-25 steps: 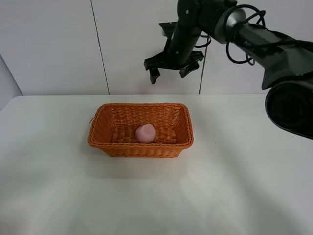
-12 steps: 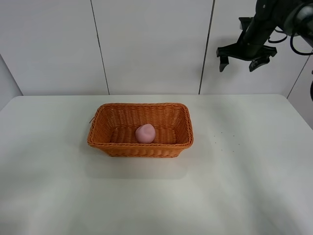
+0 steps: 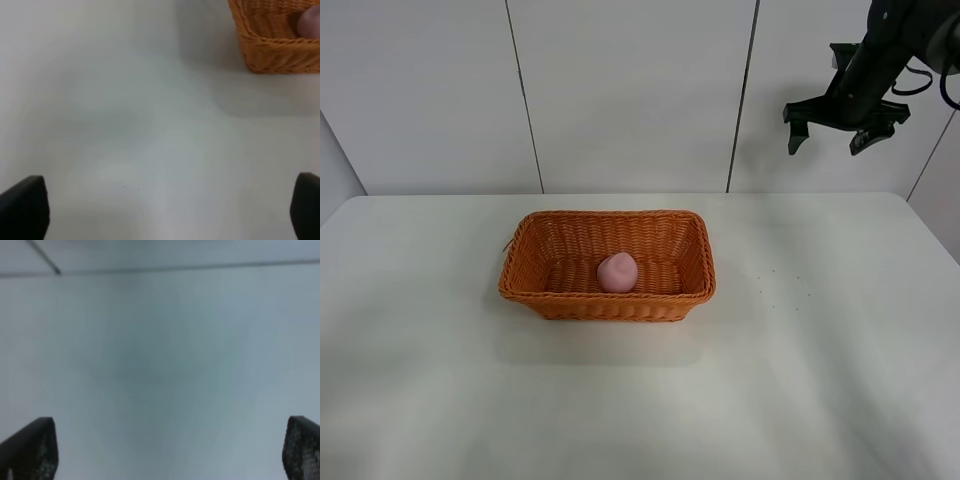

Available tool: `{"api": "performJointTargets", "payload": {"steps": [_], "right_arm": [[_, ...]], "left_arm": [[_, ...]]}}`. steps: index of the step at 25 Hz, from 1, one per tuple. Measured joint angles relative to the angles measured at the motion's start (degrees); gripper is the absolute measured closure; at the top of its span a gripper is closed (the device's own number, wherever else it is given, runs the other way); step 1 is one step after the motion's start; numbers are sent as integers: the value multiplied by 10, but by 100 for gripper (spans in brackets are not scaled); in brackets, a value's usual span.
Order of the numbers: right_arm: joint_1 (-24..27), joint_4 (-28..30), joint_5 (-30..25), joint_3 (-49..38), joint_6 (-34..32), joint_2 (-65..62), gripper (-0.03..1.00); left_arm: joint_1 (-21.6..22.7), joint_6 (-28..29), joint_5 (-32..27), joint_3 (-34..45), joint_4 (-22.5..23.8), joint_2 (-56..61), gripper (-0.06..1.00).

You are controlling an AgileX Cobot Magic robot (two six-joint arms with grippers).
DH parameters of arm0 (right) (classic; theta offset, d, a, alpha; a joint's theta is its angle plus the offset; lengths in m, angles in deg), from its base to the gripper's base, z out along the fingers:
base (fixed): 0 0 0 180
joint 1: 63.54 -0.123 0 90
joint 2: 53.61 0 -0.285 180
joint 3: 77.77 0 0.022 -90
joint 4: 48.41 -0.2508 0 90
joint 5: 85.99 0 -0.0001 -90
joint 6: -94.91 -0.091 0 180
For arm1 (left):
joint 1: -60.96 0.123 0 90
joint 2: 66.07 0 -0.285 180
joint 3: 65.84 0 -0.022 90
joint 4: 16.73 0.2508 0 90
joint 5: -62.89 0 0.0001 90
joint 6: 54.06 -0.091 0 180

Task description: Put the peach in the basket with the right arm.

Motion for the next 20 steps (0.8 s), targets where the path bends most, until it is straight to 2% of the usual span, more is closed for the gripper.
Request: {"api": "performJointTargets", "payload": {"steps": [6,20], "right_arm": [[0,0,1,-163,0,-122,27],[0,-3,0,-700,0,-585,27]], "left_arm": [[0,0,0,0,0,0,-4],[0,0,0,0,0,0,-4]]}}
